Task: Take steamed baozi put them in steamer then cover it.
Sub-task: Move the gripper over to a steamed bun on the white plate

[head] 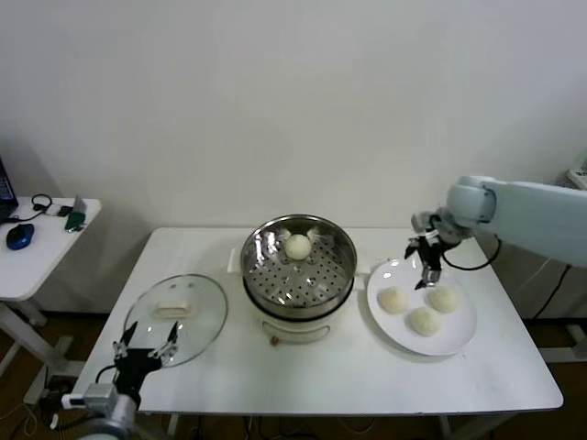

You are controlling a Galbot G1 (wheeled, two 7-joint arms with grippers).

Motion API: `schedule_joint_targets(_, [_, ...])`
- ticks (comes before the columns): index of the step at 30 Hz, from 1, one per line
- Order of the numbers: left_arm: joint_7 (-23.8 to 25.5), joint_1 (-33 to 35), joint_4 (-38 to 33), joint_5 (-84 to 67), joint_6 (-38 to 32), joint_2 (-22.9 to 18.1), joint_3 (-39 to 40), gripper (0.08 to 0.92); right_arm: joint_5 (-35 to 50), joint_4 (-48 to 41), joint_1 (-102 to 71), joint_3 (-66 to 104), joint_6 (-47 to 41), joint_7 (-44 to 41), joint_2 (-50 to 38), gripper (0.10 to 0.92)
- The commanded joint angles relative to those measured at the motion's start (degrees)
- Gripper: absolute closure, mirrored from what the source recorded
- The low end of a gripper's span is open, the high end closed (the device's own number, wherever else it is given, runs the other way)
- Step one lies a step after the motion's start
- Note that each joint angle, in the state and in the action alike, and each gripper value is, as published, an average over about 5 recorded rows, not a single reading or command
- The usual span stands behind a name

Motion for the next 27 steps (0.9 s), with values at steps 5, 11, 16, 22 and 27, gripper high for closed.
schedule_joint_targets(5, [0.0,0.3,0.2,-0.1,-0.1,0.0,-0.9,0.177,-5.0,-10.4,-15.9,9.8,-3.2,1.8,4.9,0.203])
schedule_joint_targets(11, [0.0,0.4,0.4,-0.2,-0.3,0.2,-1.2,0.177,-5.3,-12.9,-18.0,11.2,-3.1,2.1,7.0,0.203])
schedule_joint_targets(16, [-0.1,0.4,0.5,-0.2,-0.3,0.2,-1.4,0.177,-5.9,-13.5,-17.9,11.1,-3.1,1.8,7.5,0.208])
schedule_joint_targets(22, [-0.2,0.2,0.5,-0.2,-0.3,0.2,-1.3,0.177,-5.4,-14.5,-18.0,11.7,-2.5,2.0,8.1,0.308])
schedule_joint_targets(27, [-0.3,0.3,0.7,-0.2,-0.2,0.2,-1.3,0.177,-5.4,-14.5,-18.1,11.8,-2.0,1.0,8.3,0.372])
